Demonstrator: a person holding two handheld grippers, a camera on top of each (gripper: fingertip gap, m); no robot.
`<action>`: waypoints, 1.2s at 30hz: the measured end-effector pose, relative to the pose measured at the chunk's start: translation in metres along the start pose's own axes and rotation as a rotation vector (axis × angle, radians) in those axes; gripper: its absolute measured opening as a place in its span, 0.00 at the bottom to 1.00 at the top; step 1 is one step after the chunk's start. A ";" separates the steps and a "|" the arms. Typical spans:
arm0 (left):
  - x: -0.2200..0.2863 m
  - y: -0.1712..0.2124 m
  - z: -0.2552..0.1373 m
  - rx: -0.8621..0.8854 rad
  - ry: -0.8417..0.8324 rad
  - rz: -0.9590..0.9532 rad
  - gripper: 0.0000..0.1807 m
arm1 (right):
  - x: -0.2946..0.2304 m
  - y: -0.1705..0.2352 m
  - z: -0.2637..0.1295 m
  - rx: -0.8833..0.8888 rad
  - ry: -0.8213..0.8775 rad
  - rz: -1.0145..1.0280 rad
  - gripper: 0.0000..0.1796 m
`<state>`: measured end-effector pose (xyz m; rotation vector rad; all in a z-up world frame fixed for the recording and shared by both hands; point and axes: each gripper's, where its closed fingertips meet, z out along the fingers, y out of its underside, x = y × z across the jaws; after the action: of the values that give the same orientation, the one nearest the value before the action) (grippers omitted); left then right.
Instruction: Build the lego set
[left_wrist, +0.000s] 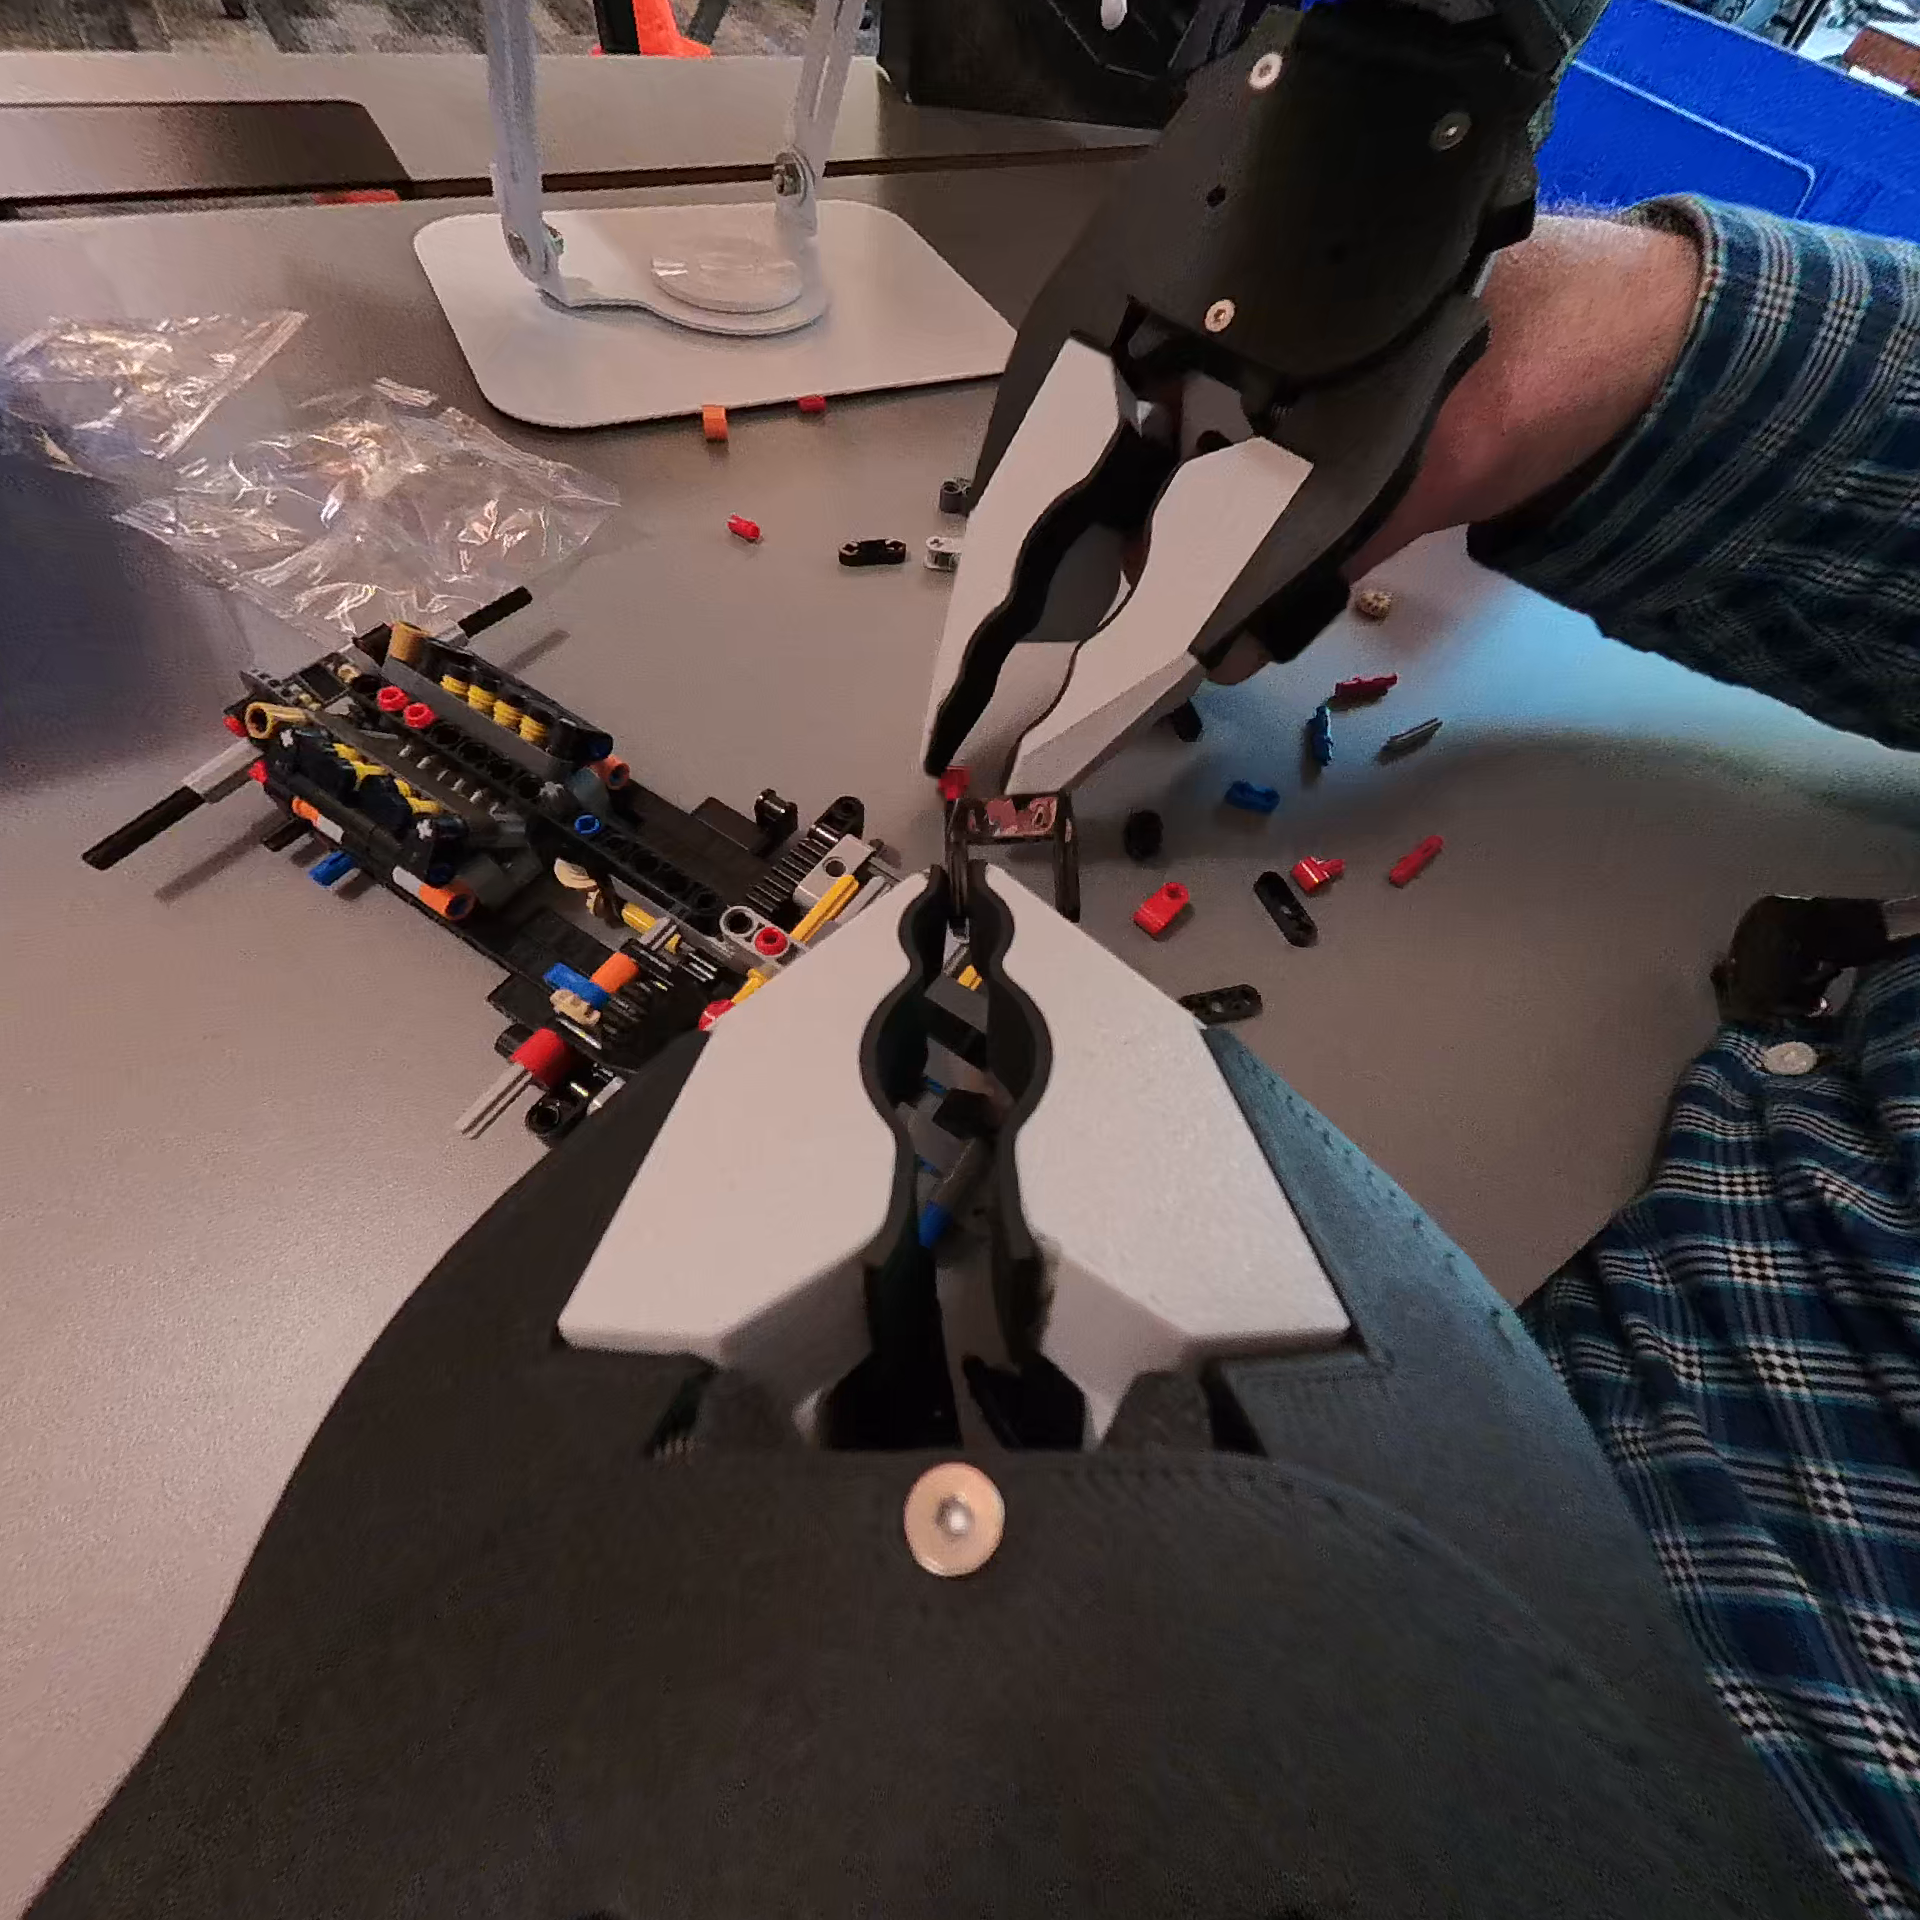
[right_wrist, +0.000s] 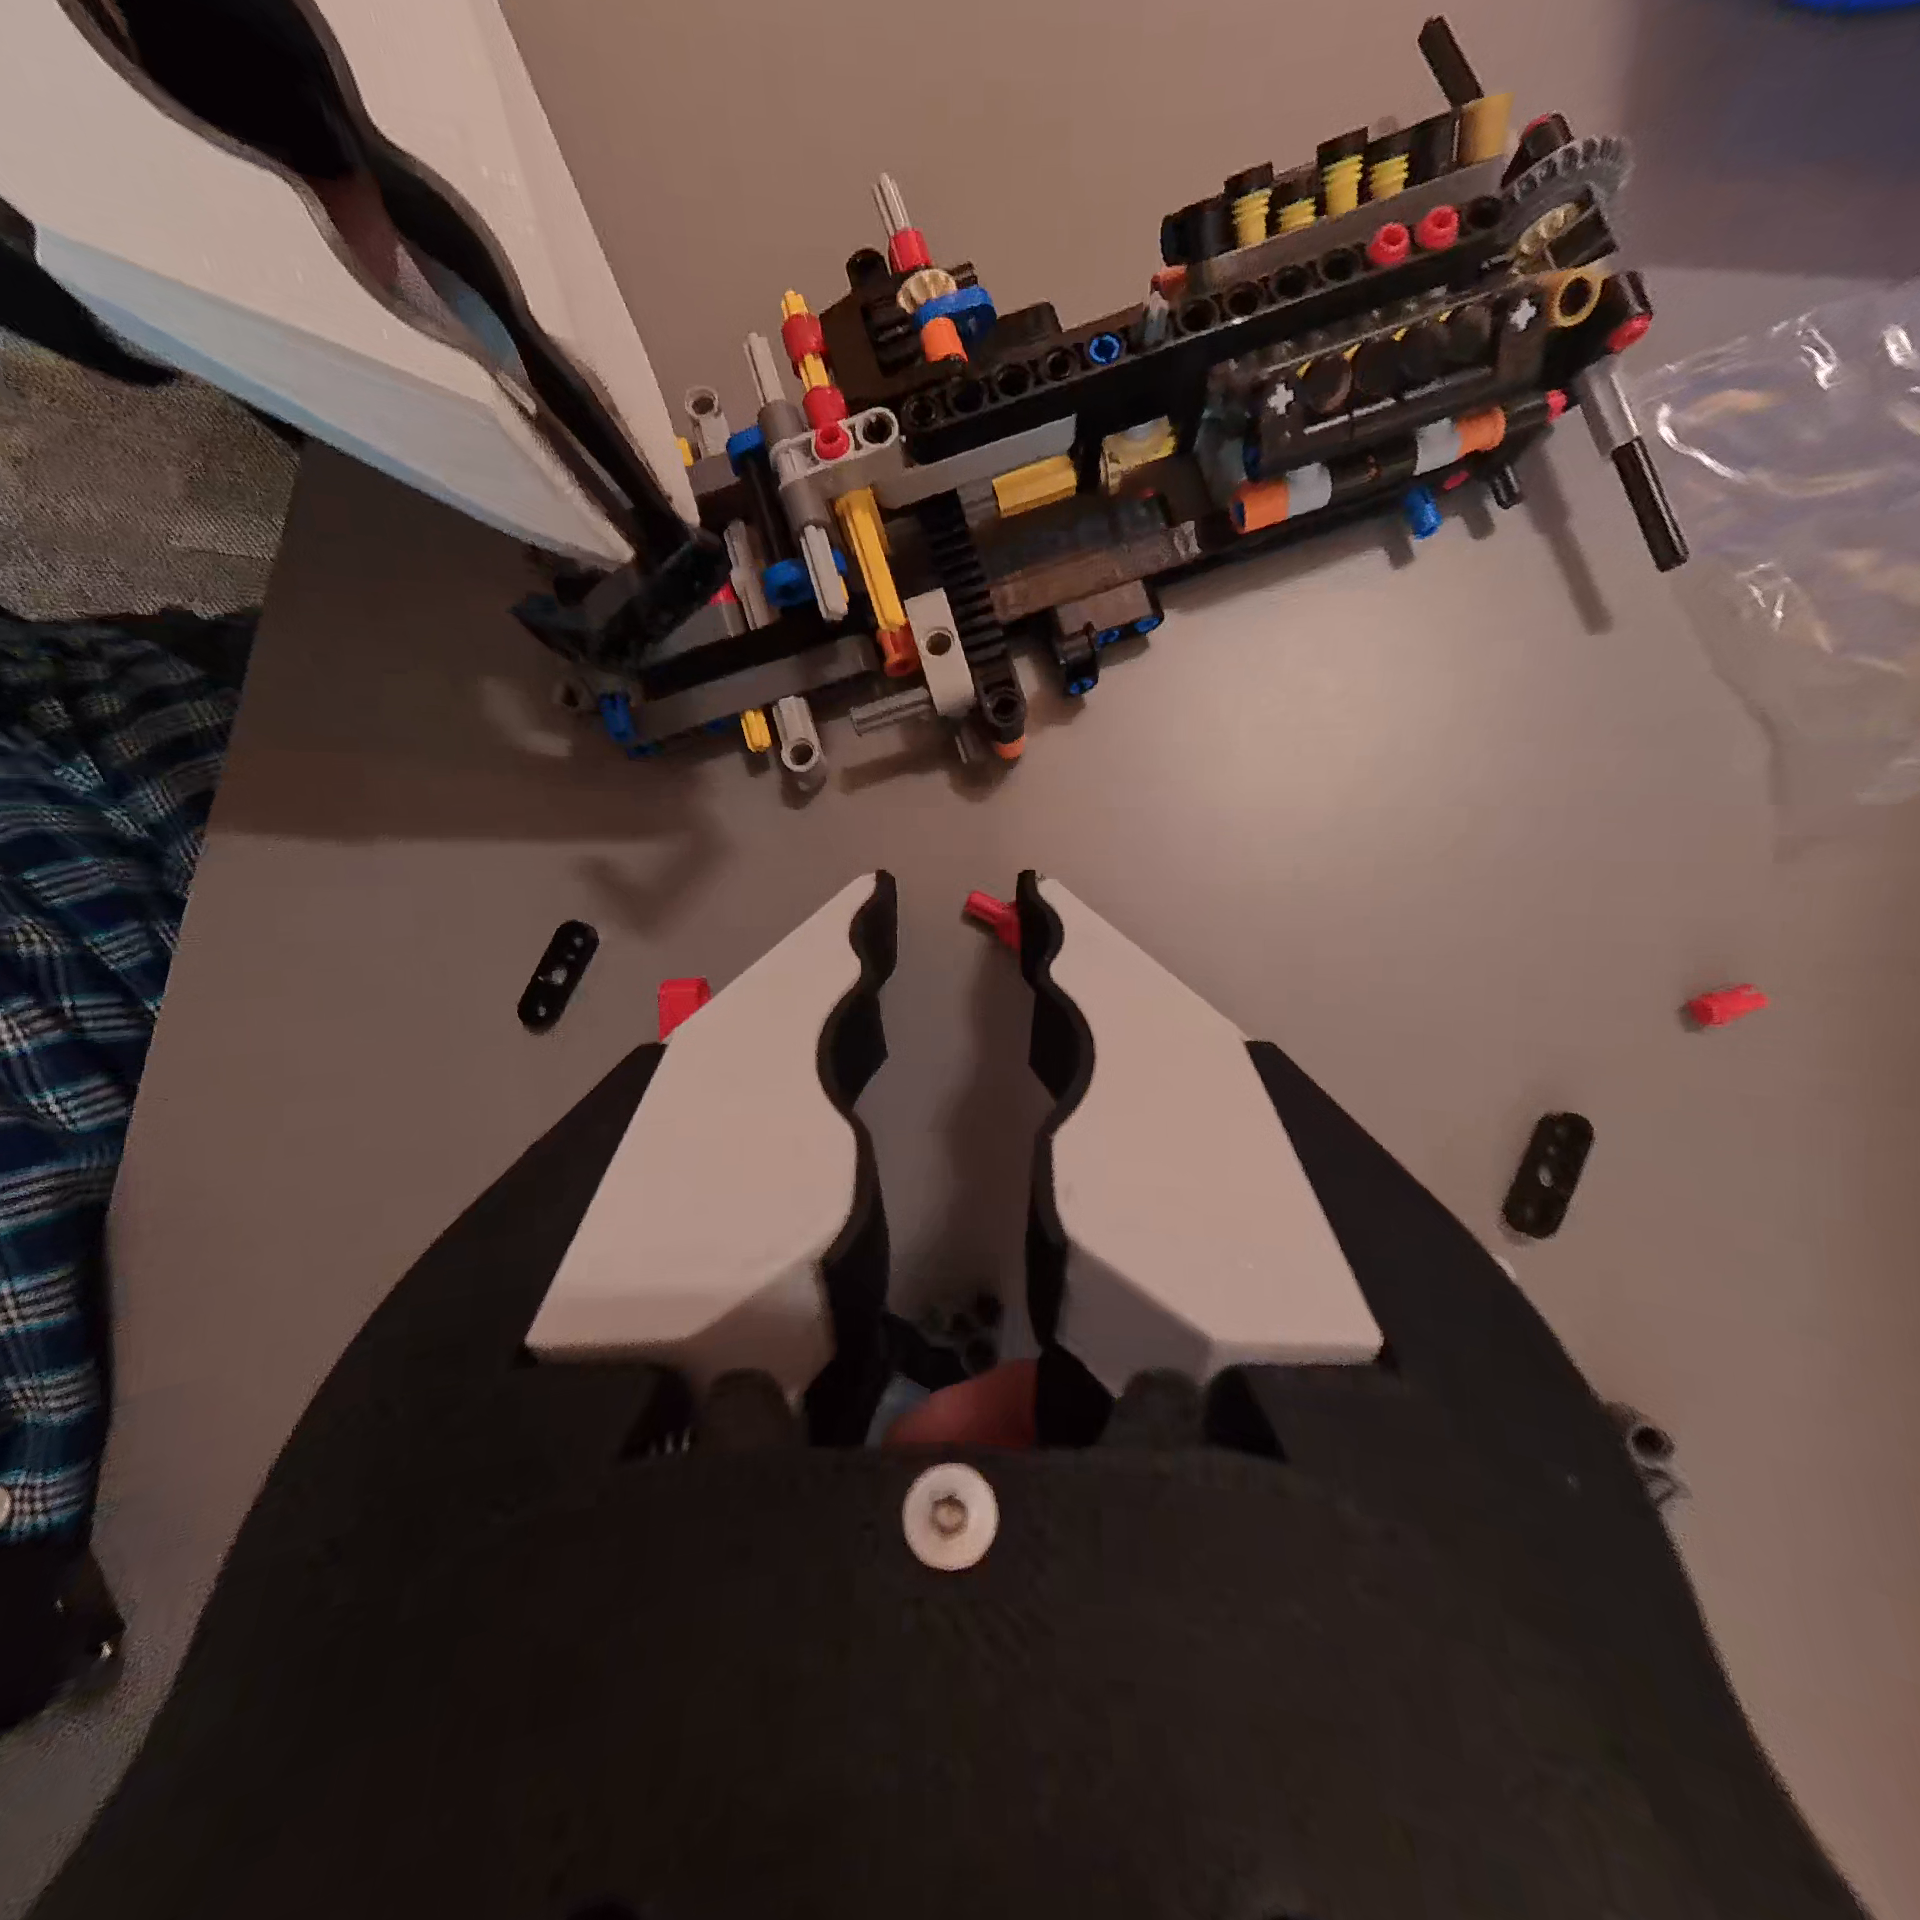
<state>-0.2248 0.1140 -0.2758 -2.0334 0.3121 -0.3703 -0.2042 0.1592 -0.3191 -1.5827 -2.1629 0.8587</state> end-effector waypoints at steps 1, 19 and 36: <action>0.000 0.000 0.000 0.000 0.002 0.000 0.01 | 0.002 0.001 -0.002 0.001 0.002 -0.018 0.12; 0.003 0.000 0.004 0.006 0.017 0.018 0.01 | 0.010 0.008 0.002 -0.034 -0.065 -0.157 0.03; 0.058 0.030 0.016 -0.222 0.106 0.328 0.01 | -0.060 0.014 -0.033 0.073 -0.201 -0.310 0.02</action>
<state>-0.1668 0.0919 -0.3020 -2.1336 0.7696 -0.2473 -0.1548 0.1143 -0.2972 -1.1270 -2.3994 1.0151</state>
